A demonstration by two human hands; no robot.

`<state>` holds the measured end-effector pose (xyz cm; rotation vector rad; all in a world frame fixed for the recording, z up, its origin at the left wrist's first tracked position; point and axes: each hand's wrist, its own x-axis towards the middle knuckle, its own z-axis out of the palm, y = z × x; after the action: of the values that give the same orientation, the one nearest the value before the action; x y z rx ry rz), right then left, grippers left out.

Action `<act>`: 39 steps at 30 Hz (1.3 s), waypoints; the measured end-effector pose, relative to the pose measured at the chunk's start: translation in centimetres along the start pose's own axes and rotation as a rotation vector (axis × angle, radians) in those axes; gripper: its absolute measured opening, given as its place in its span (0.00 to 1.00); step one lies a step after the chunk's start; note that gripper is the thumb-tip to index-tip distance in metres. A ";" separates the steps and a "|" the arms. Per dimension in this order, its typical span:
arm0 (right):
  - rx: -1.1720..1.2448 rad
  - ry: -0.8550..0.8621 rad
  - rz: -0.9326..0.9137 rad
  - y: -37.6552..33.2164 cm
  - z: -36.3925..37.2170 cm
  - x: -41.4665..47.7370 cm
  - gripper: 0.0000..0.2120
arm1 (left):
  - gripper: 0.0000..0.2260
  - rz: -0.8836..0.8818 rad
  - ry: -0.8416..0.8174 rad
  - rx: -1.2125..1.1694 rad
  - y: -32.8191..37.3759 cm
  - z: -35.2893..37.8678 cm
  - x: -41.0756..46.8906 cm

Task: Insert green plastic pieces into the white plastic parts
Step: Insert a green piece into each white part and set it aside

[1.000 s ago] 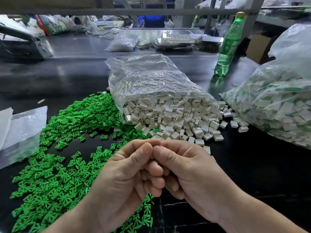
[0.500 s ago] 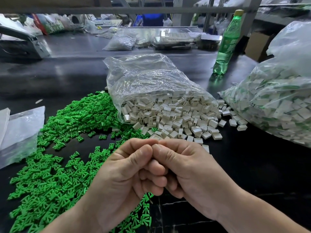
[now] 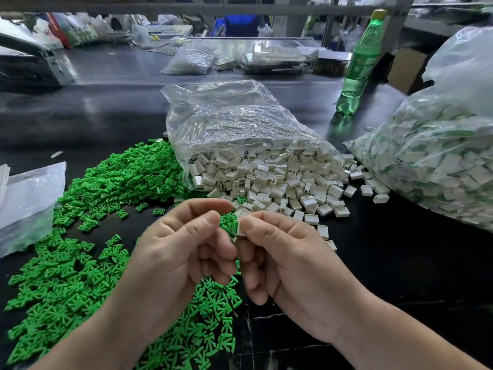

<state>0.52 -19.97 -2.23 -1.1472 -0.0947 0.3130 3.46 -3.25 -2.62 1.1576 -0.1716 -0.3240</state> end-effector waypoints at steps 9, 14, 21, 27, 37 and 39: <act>0.208 0.114 0.047 -1.8 -2.7 0.8 0.02 | 0.20 0.389 0.056 1.619 -1.2 -0.6 0.1; -1.162 0.271 -0.108 -0.9 -3.1 0.3 0.09 | 0.19 0.404 0.006 1.790 -1.3 -0.1 0.5; -1.759 0.134 -0.214 0.7 -2.1 1.3 0.10 | 0.06 0.415 0.019 1.759 -1.6 -0.1 0.5; -1.755 0.168 -0.282 0.8 -2.2 1.4 0.06 | 0.05 0.405 0.036 1.704 -1.7 -0.1 0.5; -0.856 0.206 -0.108 -0.3 -2.0 0.6 0.01 | 0.22 0.318 0.135 1.898 -0.9 -1.2 1.2; -0.629 0.178 -0.038 -0.3 -1.9 0.4 0.04 | 0.15 0.360 0.132 1.858 -0.8 -1.1 1.2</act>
<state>1.42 -21.65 -2.73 -1.7896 -0.0588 0.1453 4.78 -2.99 -3.86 2.9023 -0.6169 0.3988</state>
